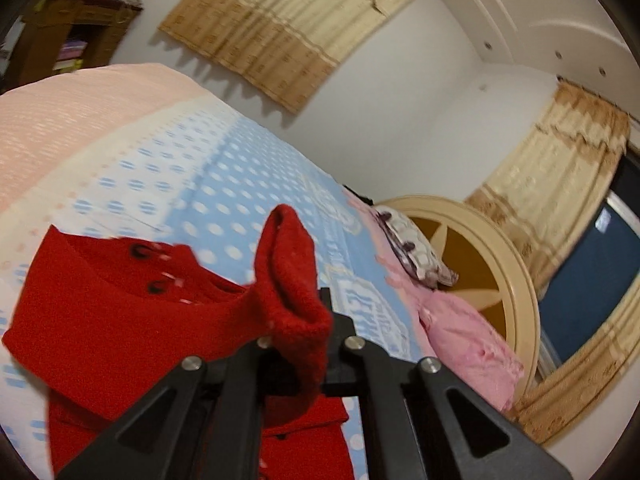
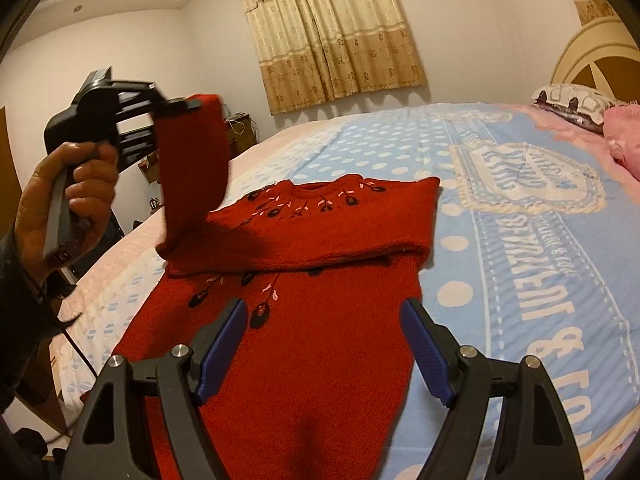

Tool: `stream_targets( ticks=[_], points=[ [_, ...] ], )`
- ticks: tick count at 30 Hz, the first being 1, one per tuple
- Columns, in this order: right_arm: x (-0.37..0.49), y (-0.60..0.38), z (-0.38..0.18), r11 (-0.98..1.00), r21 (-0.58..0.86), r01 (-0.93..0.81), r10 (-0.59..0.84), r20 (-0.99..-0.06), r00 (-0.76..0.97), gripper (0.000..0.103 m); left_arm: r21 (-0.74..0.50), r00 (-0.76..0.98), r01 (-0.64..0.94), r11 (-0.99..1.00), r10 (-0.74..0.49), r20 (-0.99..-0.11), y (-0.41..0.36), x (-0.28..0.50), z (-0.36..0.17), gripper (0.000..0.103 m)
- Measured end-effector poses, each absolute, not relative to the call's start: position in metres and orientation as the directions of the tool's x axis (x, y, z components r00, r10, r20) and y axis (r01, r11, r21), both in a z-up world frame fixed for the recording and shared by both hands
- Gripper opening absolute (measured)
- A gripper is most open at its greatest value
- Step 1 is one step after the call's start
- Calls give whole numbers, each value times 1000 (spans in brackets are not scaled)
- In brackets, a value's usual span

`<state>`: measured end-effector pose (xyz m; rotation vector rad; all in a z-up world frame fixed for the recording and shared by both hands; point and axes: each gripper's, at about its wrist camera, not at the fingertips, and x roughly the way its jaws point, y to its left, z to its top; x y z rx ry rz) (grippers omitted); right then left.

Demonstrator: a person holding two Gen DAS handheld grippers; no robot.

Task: Fold small clothes
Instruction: 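Carry the sleeve across the sweater body with the left gripper and release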

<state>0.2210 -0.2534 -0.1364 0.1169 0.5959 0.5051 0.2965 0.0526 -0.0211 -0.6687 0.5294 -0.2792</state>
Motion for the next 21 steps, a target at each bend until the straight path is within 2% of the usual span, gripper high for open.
stream_targets(
  ticks=[5, 18, 21],
  points=[
    [224, -256, -139, 870, 271, -412, 493, -513, 703, 79, -608, 812, 108, 786, -423, -403, 4, 309, -31, 3],
    [231, -260, -148, 861, 313, -400, 508, -534, 676, 80, -370, 736, 144, 918, -349, -580, -85, 333, -82, 3],
    [233, -261, -149, 858, 322, -400, 513, -537, 670, 80, -323, 714, 166, 932, -339, -612, -88, 330, -87, 13]
  ],
)
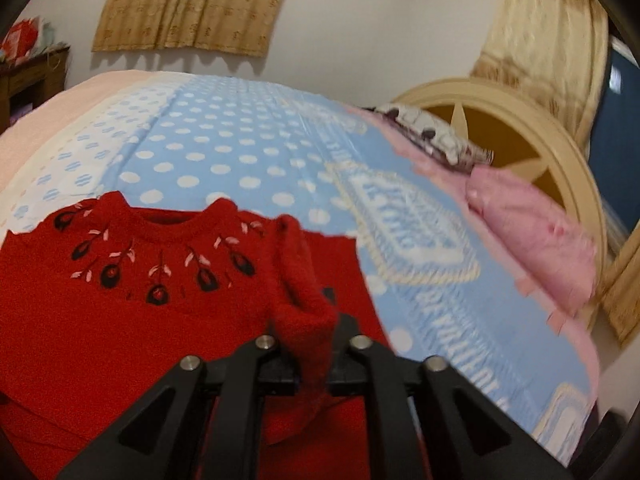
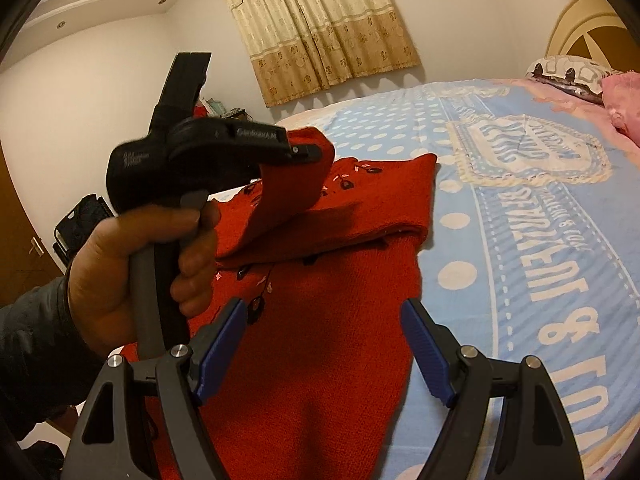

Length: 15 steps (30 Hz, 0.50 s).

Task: Fold small clothes
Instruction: 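Carry the sleeve across the sweater body with the left gripper and release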

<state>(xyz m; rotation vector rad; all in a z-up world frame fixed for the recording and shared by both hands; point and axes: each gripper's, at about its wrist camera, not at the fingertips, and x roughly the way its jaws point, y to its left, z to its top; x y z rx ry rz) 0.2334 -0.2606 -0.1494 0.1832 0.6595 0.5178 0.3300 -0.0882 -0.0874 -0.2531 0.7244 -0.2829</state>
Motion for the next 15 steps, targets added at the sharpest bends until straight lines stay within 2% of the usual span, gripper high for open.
stream_targets(
  ticks=[3, 4, 5, 11, 13, 15],
  points=[
    [235, -262, -151, 858, 329, -395, 514, -540, 666, 80, -301, 720, 155, 941, -316, -618, -77, 319, -84, 45],
    [236, -261, -151, 858, 329, -395, 514, -540, 666, 80, -292, 728, 148, 945, -303, -615, -71, 314, -81, 62],
    [236, -261, -152, 858, 329, -395, 514, -542, 665, 80, -282, 740, 141, 949, -290, -606, -67, 309, -80, 73],
    [237, -260, -153, 860, 324, -395, 511, -546, 665, 80, -130, 790, 117, 985, -172, -589, -28, 275, -68, 83],
    [238, -260, -155, 860, 327, -392, 510, -547, 663, 80, -12, 807, 68, 998, -62, -588, -9, 260, -73, 90],
    [241, -261, -157, 862, 332, -383, 506, -557, 658, 80, 65, 808, 3, 998, 36, -589, 15, 248, -84, 92]
  ],
)
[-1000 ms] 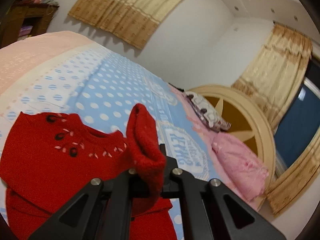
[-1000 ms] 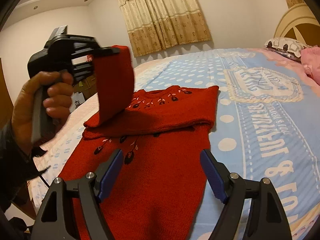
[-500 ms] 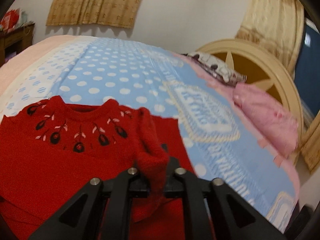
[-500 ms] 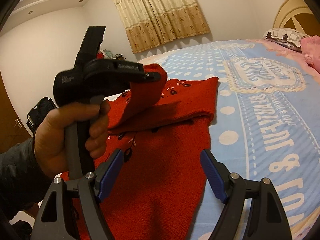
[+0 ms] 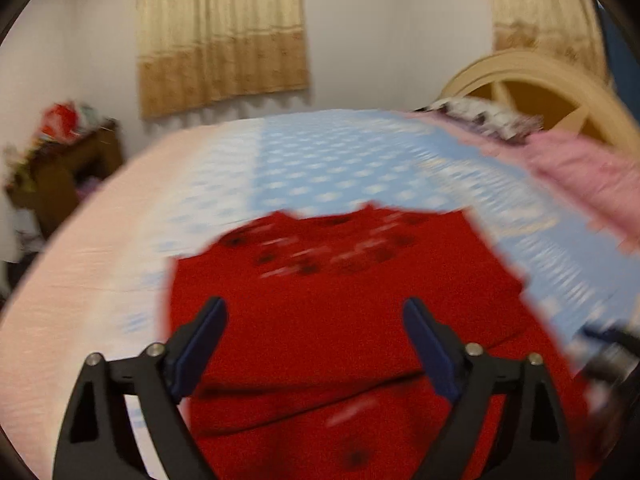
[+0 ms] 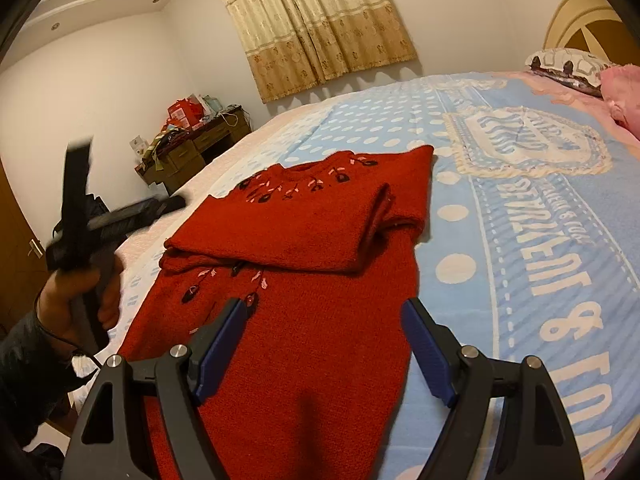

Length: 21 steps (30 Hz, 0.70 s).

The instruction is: Fold small clothes

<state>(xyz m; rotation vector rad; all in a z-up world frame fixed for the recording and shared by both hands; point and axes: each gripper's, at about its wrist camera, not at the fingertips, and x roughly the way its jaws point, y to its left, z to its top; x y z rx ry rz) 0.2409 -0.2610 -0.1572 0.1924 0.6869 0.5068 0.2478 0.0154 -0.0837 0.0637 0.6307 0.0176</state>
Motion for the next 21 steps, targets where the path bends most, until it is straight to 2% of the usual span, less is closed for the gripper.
stream_targets(
  ticks=[4, 9, 12, 16, 18, 21],
  points=[
    [246, -263, -162, 872, 339, -354, 490, -577, 653, 80, 67, 769, -125, 990, 140, -624, 70, 234, -106, 93],
    [250, -266, -166, 891, 333, -310, 454, -599, 660, 80, -42, 716, -170, 985, 94, -691, 105, 237, -133, 93],
    [249, -271, -163, 896, 341, -283, 439, -599, 670, 80, -45, 703, -137, 990, 65, -708, 98, 251, -141, 93],
    [246, -273, -146, 918, 279, -282, 397, -620, 677, 80, 7, 682, -196, 981, 142, -717, 105, 258, -154, 93],
    [248, -273, -136, 923, 256, -288, 386, -631, 673, 80, -82, 670, -243, 966, 106, -735, 125, 257, -163, 94],
    [260, -271, -121, 930, 228, -287, 365, -645, 671, 80, -184, 697, -295, 938, 79, -713, 144, 249, -163, 95]
  ],
)
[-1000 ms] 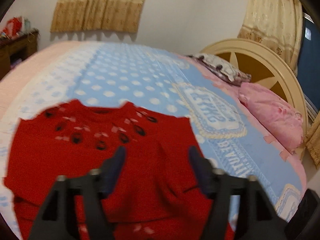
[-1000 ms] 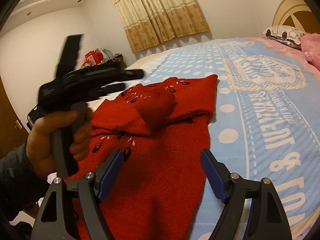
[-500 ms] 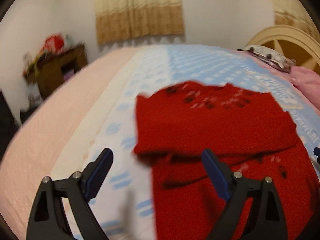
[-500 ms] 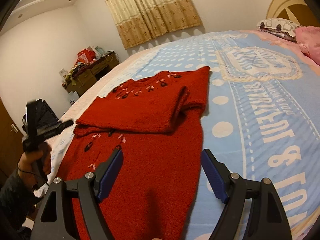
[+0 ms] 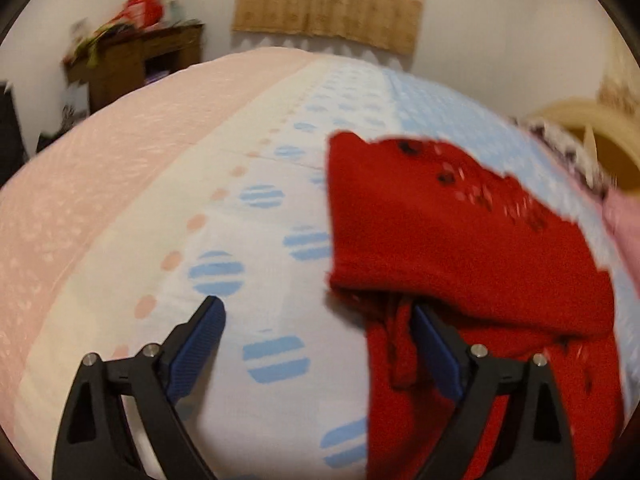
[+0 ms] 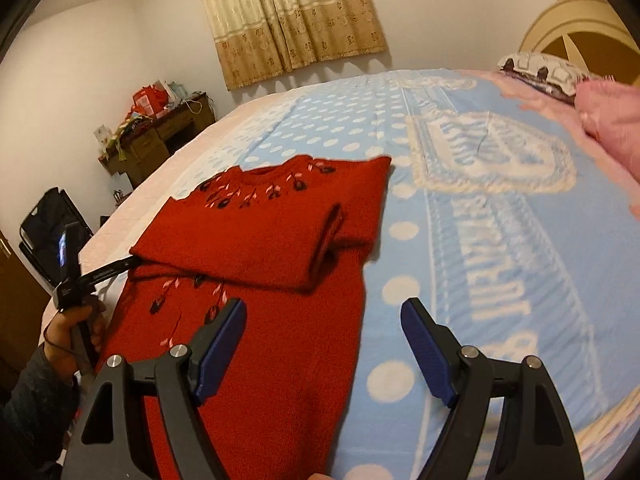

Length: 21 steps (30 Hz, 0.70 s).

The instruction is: Fold small clothes

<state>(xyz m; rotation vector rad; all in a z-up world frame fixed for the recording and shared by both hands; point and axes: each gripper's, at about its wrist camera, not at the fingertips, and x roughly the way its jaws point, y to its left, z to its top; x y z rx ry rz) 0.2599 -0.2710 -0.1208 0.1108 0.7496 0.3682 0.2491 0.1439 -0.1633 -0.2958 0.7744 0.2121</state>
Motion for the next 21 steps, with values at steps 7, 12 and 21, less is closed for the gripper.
stream_targets(
  ticks=[7, 12, 21],
  points=[
    [322, -250, -132, 918, 298, -262, 397, -710, 582, 63, -177, 710, -304, 936, 99, -698, 142, 246, -167, 97],
    [352, -216, -168, 939, 240, -246, 336, -786, 519, 35, -176, 714, -314, 933, 110, -691, 144, 244, -168, 98],
    [329, -201, -120, 932, 109, -347, 312, -730, 608, 7, -240, 740, -317, 917, 81, -667, 153, 239, -168, 99]
  ],
)
